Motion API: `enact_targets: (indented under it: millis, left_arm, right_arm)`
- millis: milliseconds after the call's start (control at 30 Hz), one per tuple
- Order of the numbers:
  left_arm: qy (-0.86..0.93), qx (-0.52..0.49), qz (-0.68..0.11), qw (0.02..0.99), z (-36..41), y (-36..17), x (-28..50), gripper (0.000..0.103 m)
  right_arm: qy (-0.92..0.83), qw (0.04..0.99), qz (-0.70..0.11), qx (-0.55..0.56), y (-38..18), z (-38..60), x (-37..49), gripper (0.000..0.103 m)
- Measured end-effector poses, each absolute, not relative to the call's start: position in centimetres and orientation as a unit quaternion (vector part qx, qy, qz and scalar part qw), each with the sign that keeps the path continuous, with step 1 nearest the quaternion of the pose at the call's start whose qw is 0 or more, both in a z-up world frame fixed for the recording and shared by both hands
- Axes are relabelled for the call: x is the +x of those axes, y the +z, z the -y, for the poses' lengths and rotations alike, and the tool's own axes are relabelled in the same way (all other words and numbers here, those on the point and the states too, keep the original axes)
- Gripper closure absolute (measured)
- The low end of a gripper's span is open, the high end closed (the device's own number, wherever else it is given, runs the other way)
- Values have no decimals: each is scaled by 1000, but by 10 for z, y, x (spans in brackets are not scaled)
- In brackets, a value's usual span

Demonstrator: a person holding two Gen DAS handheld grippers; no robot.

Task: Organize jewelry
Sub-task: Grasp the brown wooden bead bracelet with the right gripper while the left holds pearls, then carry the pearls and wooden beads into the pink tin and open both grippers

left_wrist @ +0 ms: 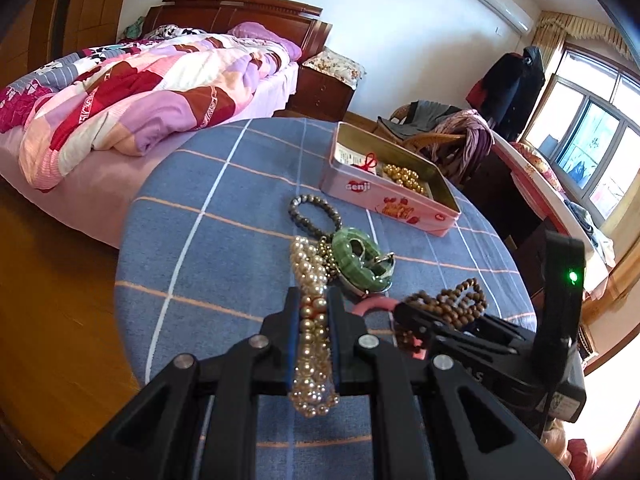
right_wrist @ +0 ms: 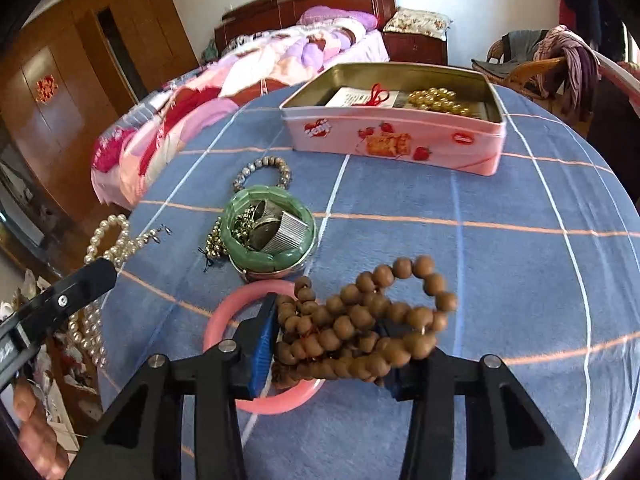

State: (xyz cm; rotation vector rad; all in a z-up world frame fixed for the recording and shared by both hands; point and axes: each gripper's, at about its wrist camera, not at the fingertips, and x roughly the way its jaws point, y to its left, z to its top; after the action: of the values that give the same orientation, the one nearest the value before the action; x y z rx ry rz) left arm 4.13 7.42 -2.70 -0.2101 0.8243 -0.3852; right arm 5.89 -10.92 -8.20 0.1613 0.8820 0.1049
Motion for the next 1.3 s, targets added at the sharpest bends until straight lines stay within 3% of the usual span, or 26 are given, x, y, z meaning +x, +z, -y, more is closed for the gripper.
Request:
enact_targets:
  millis: [400,1300]
  left_arm:
    - [-207,-97,-383,895,-61,-20,32,90]
    - [-243,-75,-375,892,-35,-14,37,90]
  right_arm:
    - [50,934,-328,129,-23,143,11,59]
    - [-59,931,-327,147,-20,199,10,59]
